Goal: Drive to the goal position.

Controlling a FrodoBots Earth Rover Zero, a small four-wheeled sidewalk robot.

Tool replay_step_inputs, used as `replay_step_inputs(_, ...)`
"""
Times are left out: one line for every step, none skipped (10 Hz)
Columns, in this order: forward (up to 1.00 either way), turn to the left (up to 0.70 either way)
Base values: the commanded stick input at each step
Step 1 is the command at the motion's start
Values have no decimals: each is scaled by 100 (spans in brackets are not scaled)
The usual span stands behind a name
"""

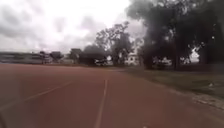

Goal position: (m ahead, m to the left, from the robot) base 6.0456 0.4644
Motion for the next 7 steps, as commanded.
replay_step_inputs(70,0)
replay_step_inputs(70,0)
replay_step_inputs(70,0)
replay_step_inputs(70,0)
replay_step_inputs(70,0)
replay_step_inputs(70,0)
replay_step_inputs(70,0)
